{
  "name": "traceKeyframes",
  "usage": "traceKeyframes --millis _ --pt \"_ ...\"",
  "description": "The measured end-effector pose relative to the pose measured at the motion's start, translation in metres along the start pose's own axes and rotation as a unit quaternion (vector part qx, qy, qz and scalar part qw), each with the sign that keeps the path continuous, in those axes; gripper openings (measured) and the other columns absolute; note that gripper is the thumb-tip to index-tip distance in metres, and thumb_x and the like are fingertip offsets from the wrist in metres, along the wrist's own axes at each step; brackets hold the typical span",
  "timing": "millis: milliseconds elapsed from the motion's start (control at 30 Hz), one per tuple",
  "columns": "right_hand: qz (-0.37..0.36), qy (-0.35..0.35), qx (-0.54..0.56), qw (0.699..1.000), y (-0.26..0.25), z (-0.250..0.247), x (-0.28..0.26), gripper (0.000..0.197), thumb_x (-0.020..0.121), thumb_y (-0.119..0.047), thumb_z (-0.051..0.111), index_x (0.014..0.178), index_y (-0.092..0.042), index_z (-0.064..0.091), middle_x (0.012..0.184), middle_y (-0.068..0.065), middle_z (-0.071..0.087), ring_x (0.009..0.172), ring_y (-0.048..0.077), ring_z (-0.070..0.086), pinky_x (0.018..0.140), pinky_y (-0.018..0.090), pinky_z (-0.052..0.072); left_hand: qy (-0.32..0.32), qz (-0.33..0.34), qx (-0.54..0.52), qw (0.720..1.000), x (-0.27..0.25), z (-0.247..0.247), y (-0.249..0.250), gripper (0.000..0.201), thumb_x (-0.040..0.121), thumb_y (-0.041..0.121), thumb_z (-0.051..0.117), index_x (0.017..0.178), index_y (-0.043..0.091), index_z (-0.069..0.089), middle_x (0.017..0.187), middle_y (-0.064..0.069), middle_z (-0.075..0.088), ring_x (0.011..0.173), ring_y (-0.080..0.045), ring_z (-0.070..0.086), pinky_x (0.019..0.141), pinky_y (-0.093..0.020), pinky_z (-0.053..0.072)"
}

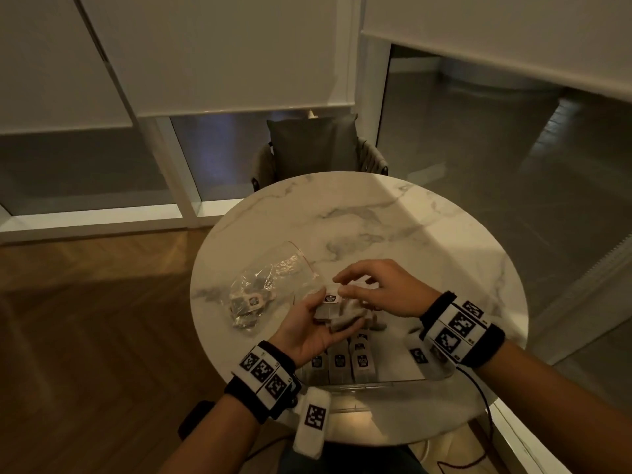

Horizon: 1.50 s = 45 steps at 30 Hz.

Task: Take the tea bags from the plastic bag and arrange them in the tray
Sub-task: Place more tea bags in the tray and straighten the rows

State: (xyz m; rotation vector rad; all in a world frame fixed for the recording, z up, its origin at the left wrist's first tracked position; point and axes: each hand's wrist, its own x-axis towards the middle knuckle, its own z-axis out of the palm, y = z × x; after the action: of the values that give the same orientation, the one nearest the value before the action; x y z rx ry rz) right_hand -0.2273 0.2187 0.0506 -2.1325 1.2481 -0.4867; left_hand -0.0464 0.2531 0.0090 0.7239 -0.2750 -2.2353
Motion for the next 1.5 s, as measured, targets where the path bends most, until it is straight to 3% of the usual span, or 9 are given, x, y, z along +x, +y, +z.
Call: traceKeyframes --millis 167,333,533,633,767,933,1100,1300,1500 --pt "0.053 -0.055 -0.028 0.997 0.001 0.009 0.005 0.033 0.085 -0.046 0.07 0.11 -0.024 0.072 0.113 -0.005 0.066 0.105 0.01 0.058 0.086 0.026 0.048 0.0 -0.009 0.029 1.0 0.006 0.002 -0.011 0.058 0.104 0.047 0.027 0.124 0.003 0.058 0.117 -0.024 0.068 0.096 -0.035 0.072 0.084 -0.043 0.058" --pt "0.068 -0.029 0.049 0.996 0.005 0.007 0.009 0.032 0.069 -0.031 0.087 0.093 -0.023 0.068 0.094 -0.008 0.069 0.091 0.01 0.065 0.071 0.025 0.054 -0.023 -0.007 0.048 0.999 0.006 0.0 -0.012 0.066 0.095 0.061 0.033 0.139 0.014 0.049 0.129 -0.021 0.063 0.105 -0.035 0.068 0.088 -0.041 0.057" --pt "0.025 0.038 0.183 0.982 0.012 0.001 0.01 0.012 0.082 -0.009 0.077 0.09 -0.013 0.068 0.084 0.008 0.074 0.079 0.012 0.067 0.072 0.02 0.049 -0.012 0.047 0.104 0.993 0.002 -0.004 -0.007 0.034 0.089 0.022 0.057 0.115 0.0 0.06 0.111 -0.021 0.069 0.097 -0.029 0.071 0.074 -0.031 0.061" --pt "0.027 0.011 0.167 0.985 0.013 0.006 0.01 0.025 0.082 -0.02 0.078 0.105 -0.014 0.07 0.09 0.004 0.075 0.083 0.015 0.068 0.076 0.025 0.054 -0.02 0.057 0.138 0.989 0.003 -0.005 -0.008 0.028 0.085 0.009 0.062 0.112 0.001 0.06 0.105 -0.017 0.068 0.095 -0.028 0.071 0.076 -0.03 0.061" --pt "0.019 0.011 0.112 0.993 0.009 0.008 0.009 0.013 0.079 -0.027 0.081 0.087 -0.017 0.076 0.085 -0.004 0.073 0.079 0.013 0.066 0.066 0.02 0.047 -0.049 0.045 0.179 0.982 0.002 -0.002 -0.012 0.018 0.091 -0.001 0.057 0.108 -0.001 0.061 0.099 -0.015 0.071 0.092 -0.024 0.073 0.082 -0.029 0.06" --pt "0.015 0.089 0.254 0.963 -0.001 -0.01 0.004 0.012 0.084 -0.008 0.074 0.09 0.001 0.07 0.081 0.012 0.073 0.071 0.017 0.068 0.069 0.022 0.054 -0.019 0.048 0.189 0.981 0.004 -0.01 -0.01 0.017 0.092 0.004 0.06 0.108 0.001 0.066 0.113 -0.023 0.066 0.102 -0.028 0.067 0.08 -0.027 0.06" --pt "0.067 0.068 0.225 0.97 0.003 -0.018 -0.001 0.009 0.088 -0.009 0.07 0.093 -0.003 0.067 0.08 0.015 0.076 0.072 0.02 0.072 0.073 0.035 0.053 0.025 0.073 0.168 0.983 0.005 -0.014 -0.007 0.036 0.081 0.011 0.069 0.115 -0.001 0.066 0.109 -0.018 0.069 0.097 -0.022 0.069 0.073 -0.023 0.059" --pt "0.087 0.062 0.21 0.972 0.003 -0.015 -0.006 0.01 0.087 -0.011 0.071 0.091 -0.003 0.068 0.077 0.014 0.075 0.07 0.018 0.071 0.076 0.037 0.054 0.04 0.107 0.189 0.975 0.006 -0.008 -0.005 0.006 0.081 0.011 0.07 0.084 0.008 0.074 0.09 -0.01 0.071 0.079 -0.014 0.068 0.068 -0.02 0.057" --pt "0.113 0.051 0.175 0.977 0.001 -0.016 -0.008 0.012 0.084 -0.01 0.075 0.085 -0.001 0.067 0.072 0.014 0.075 0.068 0.017 0.073 0.068 0.026 0.054 0.05 0.116 0.211 0.969 0.006 -0.004 -0.006 0.014 0.087 0.008 0.067 0.076 0.011 0.076 0.087 -0.007 0.072 0.074 -0.01 0.067 0.069 -0.019 0.057"
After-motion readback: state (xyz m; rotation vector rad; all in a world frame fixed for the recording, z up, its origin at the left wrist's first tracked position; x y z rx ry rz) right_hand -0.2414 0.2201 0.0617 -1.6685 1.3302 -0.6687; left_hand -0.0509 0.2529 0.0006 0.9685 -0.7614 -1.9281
